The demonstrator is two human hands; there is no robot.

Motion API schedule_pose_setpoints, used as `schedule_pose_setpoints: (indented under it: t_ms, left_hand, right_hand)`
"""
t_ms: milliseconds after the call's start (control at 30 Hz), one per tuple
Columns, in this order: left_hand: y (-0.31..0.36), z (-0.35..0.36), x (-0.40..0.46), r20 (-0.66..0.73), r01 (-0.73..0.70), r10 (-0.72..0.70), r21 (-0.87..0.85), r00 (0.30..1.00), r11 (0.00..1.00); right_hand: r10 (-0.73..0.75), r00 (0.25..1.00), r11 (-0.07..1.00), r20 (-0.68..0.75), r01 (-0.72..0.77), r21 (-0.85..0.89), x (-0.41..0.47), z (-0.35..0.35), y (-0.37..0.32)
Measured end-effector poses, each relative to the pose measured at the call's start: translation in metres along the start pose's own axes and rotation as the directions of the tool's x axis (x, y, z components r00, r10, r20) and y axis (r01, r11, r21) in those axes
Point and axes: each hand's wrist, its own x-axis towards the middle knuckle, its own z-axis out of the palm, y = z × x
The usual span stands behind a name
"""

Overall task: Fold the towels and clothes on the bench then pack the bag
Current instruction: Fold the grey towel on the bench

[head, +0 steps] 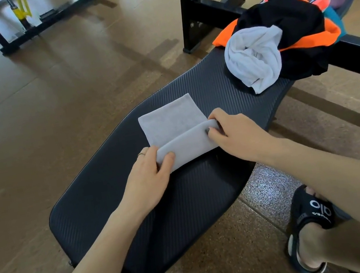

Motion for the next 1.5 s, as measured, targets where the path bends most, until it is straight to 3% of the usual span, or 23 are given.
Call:
schedule_pose_setpoints:
  t_ms: [200,367,433,533,633,767,933,1000,1100,1167,1267,1367,1500]
  left_hand:
    - [-0.002,-0.003,0.009,-0.02,0.093,-0.097,-0.135,0.995,0.987]
    - [-0.003,0.002,0.015,-0.106,0.038,-0.035,0.022,0.994,0.999]
    - [-0.003,0.004,0.015,-0.191,-0.067,0.115,0.24,0.975,0.968]
    - [-0.002,0.006,0.016,-0.177,-0.241,0.416,0.593,0.892,0.768]
    - [0.002,0.006,0.015,-0.099,-0.356,0.527,0.631,0.844,0.689]
    - [0.003,0.005,0.011,-0.033,-0.334,0.427,0.571,0.904,0.75]
    - [0.002,0.001,0.018,0.012,-0.324,0.399,0.607,0.917,0.726]
    - [0.004,-0.008,0.013,-0.016,-0.301,0.368,0.542,0.93,0.784]
    - [0.002,-0.023,0.008,0.019,-0.236,0.243,0.325,0.97,0.916]
    - [0.001,-0.033,0.007,0.077,-0.153,0.141,0.18,0.987,0.972]
    - [0.001,-0.036,0.011,0.114,0.003,-0.009,0.054,0.993,0.999]
    - [0.001,-0.028,0.017,0.073,0.063,-0.069,0.083,0.995,0.995]
    - [-0.004,-0.02,0.02,0.023,0.028,-0.036,0.285,0.999,0.958]
  right_hand:
    - [0.061,0.998,0.997,-0.01,-0.061,-0.047,0.012,0.01,-0.001]
    - [0.065,0.992,0.994,-0.104,-0.074,-0.085,0.015,0.011,-0.003]
    - [-0.053,0.982,0.983,-0.183,0.019,-0.184,0.017,0.013,0.0]
    - [-0.314,0.922,0.879,-0.227,0.192,-0.438,0.017,0.017,0.003]
    - [-0.434,0.888,0.804,-0.151,0.306,-0.51,0.012,0.012,-0.001]
    - [-0.368,0.928,0.79,0.056,0.344,-0.508,0.007,0.008,-0.007]
    - [-0.343,0.939,0.823,0.04,0.32,-0.469,0.018,0.006,-0.004]
    - [-0.324,0.946,0.879,0.005,0.303,-0.367,0.018,0.002,-0.005]
    - [-0.175,0.984,0.983,0.041,0.176,-0.042,0.011,-0.007,-0.004]
    - [-0.043,0.986,0.991,0.162,0.021,0.133,0.011,-0.012,-0.001]
    - [0.062,0.971,0.966,0.231,-0.117,0.231,0.012,-0.01,0.002]
    - [0.127,0.968,0.943,0.216,-0.186,0.276,0.014,-0.004,0.002]
    - [0.154,0.981,0.951,0.121,-0.181,0.252,0.014,0.004,-0.002]
